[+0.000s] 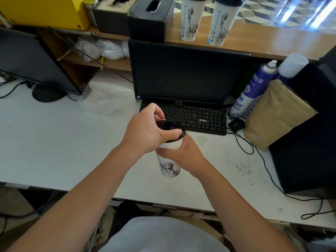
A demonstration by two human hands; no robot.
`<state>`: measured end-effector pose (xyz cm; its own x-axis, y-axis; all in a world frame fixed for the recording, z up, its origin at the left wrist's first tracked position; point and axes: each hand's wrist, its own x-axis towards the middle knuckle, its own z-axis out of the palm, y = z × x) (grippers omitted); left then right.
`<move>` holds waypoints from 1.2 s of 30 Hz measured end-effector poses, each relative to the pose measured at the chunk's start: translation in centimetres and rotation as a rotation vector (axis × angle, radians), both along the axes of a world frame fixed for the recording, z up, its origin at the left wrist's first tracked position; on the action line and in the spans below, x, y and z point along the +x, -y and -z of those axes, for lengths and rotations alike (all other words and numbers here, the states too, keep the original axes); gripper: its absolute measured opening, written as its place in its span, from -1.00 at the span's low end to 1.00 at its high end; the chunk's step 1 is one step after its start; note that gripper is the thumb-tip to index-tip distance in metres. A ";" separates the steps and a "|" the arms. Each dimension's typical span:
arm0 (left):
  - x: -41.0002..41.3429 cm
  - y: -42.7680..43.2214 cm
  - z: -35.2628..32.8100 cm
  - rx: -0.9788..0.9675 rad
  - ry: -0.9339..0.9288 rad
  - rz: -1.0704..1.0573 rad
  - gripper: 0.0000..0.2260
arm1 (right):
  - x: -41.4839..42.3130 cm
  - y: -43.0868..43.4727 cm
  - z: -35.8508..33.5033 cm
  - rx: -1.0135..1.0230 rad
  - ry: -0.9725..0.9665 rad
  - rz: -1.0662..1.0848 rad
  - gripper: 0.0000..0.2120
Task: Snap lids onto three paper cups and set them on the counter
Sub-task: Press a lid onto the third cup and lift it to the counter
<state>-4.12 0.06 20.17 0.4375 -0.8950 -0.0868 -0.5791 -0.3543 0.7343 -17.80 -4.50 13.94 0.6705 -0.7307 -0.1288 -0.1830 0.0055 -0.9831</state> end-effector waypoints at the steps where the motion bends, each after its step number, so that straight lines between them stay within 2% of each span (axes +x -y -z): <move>1: 0.0 -0.2 -0.1 -0.013 0.017 -0.006 -0.51 | 0.3 -0.2 -0.1 -0.040 0.011 0.009 -0.71; 5: -0.2 -0.4 -0.3 -0.032 0.070 -0.018 -0.50 | 1.6 -0.7 0.1 -0.134 0.012 0.096 -0.66; 9: -0.7 -0.6 0.0 -0.088 0.140 -0.065 -0.50 | 2.3 -1.8 0.8 -0.043 -0.036 0.295 -0.37; 13: -1.3 -0.7 0.5 -0.142 0.164 -0.042 -0.53 | 2.1 -2.0 1.0 -0.040 -0.013 0.350 -0.34; 15: -0.5 -0.6 0.5 -0.107 0.048 0.029 -0.55 | 1.6 -1.6 1.0 -0.008 0.013 0.335 -0.33; 19: 2.3 -0.3 -0.1 -0.012 -0.300 0.148 -0.66 | 0.1 -0.5 0.7 0.081 0.070 0.225 -0.35; 24: 3.2 -0.5 0.1 -0.046 -0.527 0.190 -0.56 | -0.5 0.0 0.1 0.161 0.118 0.049 -0.51; 29: 2.7 -0.8 0.1 -0.090 -0.552 0.193 -0.45 | -0.4 -0.1 -0.1 0.159 0.119 0.056 -0.53; 36: 3.1 -1.4 -0.2 -0.076 -0.521 0.243 -0.42 | -0.8 -0.1 0.7 0.190 0.133 0.023 -0.33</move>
<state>-1.03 1.46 20.32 0.1354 -0.9765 -0.1674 -0.1926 -0.1917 0.9624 -18.57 -4.40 13.19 0.6745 -0.7167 -0.1769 -0.0492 0.1955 -0.9795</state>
